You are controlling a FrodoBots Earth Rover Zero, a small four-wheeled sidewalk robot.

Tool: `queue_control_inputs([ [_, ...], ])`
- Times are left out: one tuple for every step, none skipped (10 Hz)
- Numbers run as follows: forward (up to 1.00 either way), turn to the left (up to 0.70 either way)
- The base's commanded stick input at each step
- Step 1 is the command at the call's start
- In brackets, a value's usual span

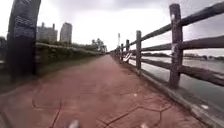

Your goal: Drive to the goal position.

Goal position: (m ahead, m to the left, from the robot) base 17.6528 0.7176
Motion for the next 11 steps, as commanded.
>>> queue_control_inputs([
  [0.70,0.27],
  [0.70,0.27],
  [0.70,0.27],
  [0.70,0.27],
  [0.70,0.27],
  [0.70,0.15],
  [0.70,0.00],
  [0.70,0.00],
  [0.70,0.00],
  [0.70,0.00],
  [0.70,0.00],
])
